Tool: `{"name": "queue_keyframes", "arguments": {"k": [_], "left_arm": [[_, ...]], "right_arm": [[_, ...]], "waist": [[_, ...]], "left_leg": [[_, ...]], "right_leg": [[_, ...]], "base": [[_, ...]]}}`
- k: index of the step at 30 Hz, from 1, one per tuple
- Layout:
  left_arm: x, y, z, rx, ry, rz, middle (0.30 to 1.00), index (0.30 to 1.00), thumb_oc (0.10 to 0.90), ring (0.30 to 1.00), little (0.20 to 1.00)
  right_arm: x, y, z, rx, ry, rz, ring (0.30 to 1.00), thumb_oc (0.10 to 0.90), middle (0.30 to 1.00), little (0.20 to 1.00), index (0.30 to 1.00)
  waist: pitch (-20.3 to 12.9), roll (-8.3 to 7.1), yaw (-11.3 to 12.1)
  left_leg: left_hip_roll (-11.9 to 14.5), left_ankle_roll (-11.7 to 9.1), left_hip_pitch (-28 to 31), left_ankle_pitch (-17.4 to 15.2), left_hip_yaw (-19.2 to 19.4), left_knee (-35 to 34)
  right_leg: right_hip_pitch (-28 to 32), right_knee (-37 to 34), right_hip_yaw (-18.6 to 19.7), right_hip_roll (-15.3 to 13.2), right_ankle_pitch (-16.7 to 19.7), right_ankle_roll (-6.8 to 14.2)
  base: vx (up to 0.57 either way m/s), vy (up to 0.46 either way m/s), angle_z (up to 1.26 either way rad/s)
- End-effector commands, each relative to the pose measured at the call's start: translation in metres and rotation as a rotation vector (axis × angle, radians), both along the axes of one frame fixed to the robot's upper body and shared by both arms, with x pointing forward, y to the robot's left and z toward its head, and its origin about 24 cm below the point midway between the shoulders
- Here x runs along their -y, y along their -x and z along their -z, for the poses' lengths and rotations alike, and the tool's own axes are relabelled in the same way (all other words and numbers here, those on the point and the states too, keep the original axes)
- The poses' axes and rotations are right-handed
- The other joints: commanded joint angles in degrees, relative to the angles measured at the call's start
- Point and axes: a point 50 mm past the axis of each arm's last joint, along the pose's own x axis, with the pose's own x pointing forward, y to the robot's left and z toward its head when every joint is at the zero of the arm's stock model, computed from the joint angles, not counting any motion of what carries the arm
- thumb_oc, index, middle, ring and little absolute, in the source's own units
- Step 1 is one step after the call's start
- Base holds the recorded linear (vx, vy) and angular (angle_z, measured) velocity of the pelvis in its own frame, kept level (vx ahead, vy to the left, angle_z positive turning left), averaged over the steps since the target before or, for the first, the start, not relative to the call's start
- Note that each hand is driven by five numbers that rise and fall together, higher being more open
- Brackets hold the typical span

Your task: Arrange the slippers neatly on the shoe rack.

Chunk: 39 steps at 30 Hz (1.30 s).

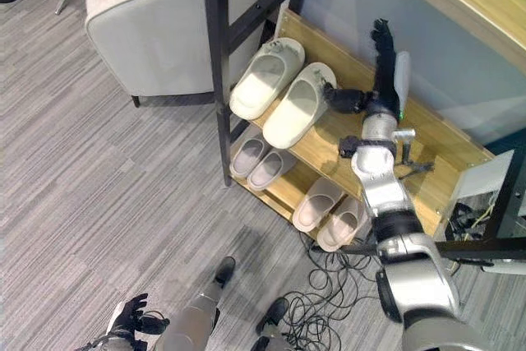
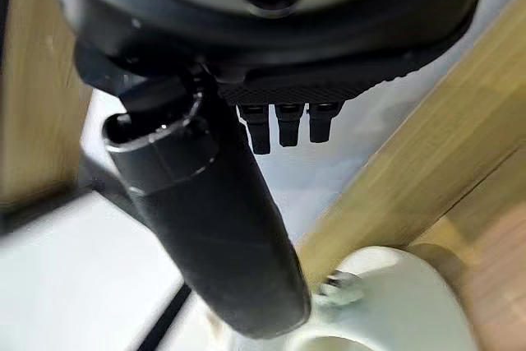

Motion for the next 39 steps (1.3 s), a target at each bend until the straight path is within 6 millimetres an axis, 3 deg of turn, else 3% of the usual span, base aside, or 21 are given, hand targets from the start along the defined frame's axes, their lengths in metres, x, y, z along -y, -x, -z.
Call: {"name": "queue_keyframes", "arguments": {"k": [1, 3, 4, 5, 8, 14, 15, 20, 30, 36, 39], "left_arm": [[-0.002, 0.015, 0.004, -0.033, -0.043, -0.002, 0.900, 0.900, 0.800, 0.900, 0.900], [-0.002, 0.017, 0.004, -0.038, -0.043, -0.001, 0.900, 0.900, 0.800, 0.900, 0.900], [-0.001, 0.018, 0.005, -0.042, -0.036, 0.001, 0.900, 0.900, 0.800, 0.900, 0.900], [-0.001, 0.019, 0.005, -0.042, -0.036, 0.001, 0.900, 0.900, 0.800, 0.900, 0.900], [-0.002, 0.023, 0.006, -0.061, -0.026, -0.023, 0.900, 0.900, 0.800, 0.900, 0.900], [-0.005, 0.024, 0.006, -0.053, -0.016, -0.035, 0.900, 0.900, 0.800, 0.900, 0.900], [-0.005, 0.021, 0.004, -0.032, 0.006, -0.035, 0.900, 0.900, 0.800, 0.900, 0.900], [-0.006, 0.021, 0.004, -0.027, 0.014, -0.026, 0.900, 0.900, 0.800, 0.900, 0.900], [-0.006, 0.027, 0.006, -0.057, 0.003, 0.004, 0.900, 0.900, 0.800, 0.900, 0.900], [-0.005, 0.027, 0.006, -0.056, -0.004, 0.013, 0.900, 0.900, 0.800, 0.900, 0.900], [-0.004, 0.026, 0.006, -0.049, -0.010, 0.017, 0.900, 0.900, 0.800, 0.900, 0.900]], "right_arm": [[0.020, 0.024, -0.032, 0.232, -0.009, 0.037, 0.900, 0.800, 0.900, 0.900, 0.900], [0.021, 0.027, -0.023, 0.214, -0.027, 0.031, 0.900, 0.800, 0.900, 0.900, 0.900], [0.020, 0.028, 0.001, 0.134, -0.073, -0.011, 0.900, 0.800, 0.900, 0.900, 0.900], [0.020, 0.028, 0.001, 0.133, -0.074, -0.012, 0.900, 0.800, 0.900, 0.900, 0.900], [0.007, 0.030, 0.032, 0.001, -0.109, -0.126, 0.900, 0.800, 0.900, 0.900, 0.900], [-0.015, 0.037, 0.050, -0.050, -0.191, -0.311, 0.900, 0.800, 0.900, 0.900, 0.900], [-0.022, 0.038, 0.057, -0.040, -0.346, -0.412, 0.900, 0.800, 0.900, 0.900, 0.900], [-0.040, 0.039, 0.057, -0.039, -0.386, -0.539, 0.900, 0.800, 0.900, 0.900, 0.900], [-0.066, 0.027, 0.055, -0.088, -0.315, -0.592, 0.900, 0.800, 0.900, 0.900, 0.900], [-0.070, 0.012, 0.047, -0.080, -0.328, -0.552, 0.900, 0.800, 0.900, 0.900, 0.900], [-0.067, 0.003, 0.034, -0.047, -0.306, -0.495, 0.900, 0.800, 0.900, 0.900, 0.900]], "waist": [[-1.4, 1.10, -0.1], [-1.6, 0.99, -0.2], [-1.6, 0.73, -0.5], [-1.6, 0.72, -0.5], [-1.8, 0.25, -1.2], [-2.1, 0.22, -1.6], [-2.1, 0.37, -1.6], [-2.2, 0.55, -1.4], [-2.4, 0.28, -0.6], [-2.5, 0.38, 0.1], [-2.6, 0.41, 0.6]], "left_leg": [[-1.9, 0.5, 5.6, -5.5, 0.2, -2.5], [-1.9, 0.6, 5.6, -5.5, 0.2, -2.5], [-1.7, 0.6, 5.9, -5.6, 0.3, -2.5], [-1.7, 0.6, 6.0, -5.6, 0.3, -2.5], [-1.5, 0.6, 6.4, -5.6, 0.8, -2.6], [-1.4, 0.7, 7.1, -5.8, 1.3, -2.6], [-1.4, 0.6, 7.1, -5.7, 1.3, -2.6], [-1.4, 0.4, 7.1, -5.6, 1.1, -2.6], [-1.6, 0.5, 7.1, -5.8, 0.9, -2.6], [-1.7, 0.5, 7.1, -5.8, 0.8, -2.6], [-1.8, 0.5, 7.1, -5.9, 0.7, -2.6]], "right_leg": [[6.7, 0.1, -0.5, -0.9, 2.5, 3.6], [6.7, 0.1, -0.4, -0.9, 2.5, 3.6], [6.8, 0.2, -0.3, -0.9, 2.5, 3.6], [6.9, 0.2, -0.3, -0.9, 2.5, 3.6], [7.0, 0.3, 0.3, -0.8, 2.8, 3.5], [7.1, 0.3, 0.6, -0.6, 2.8, 3.4], [7.2, 0.3, 0.5, -0.6, 2.6, 3.3], [7.3, 0.1, -0.1, -0.6, 2.7, 3.3], [7.5, 0.0, -0.2, -0.7, 2.9, 3.3], [7.5, -0.1, -0.2, -0.7, 2.8, 3.2], [7.6, -0.1, -0.2, -0.7, 2.8, 3.2]], "base": [[0.00, 0.000, 0.00], [0.00, 0.000, 0.00], [0.00, 0.000, 0.00], [0.00, 0.000, 0.00], [0.00, 0.001, -0.04], [0.00, -0.001, -0.08], [-0.01, -0.006, -0.11], [0.00, -0.003, -0.03], [0.00, -0.007, 0.04], [0.00, 0.000, 0.00], [0.00, 0.000, 0.00]]}}
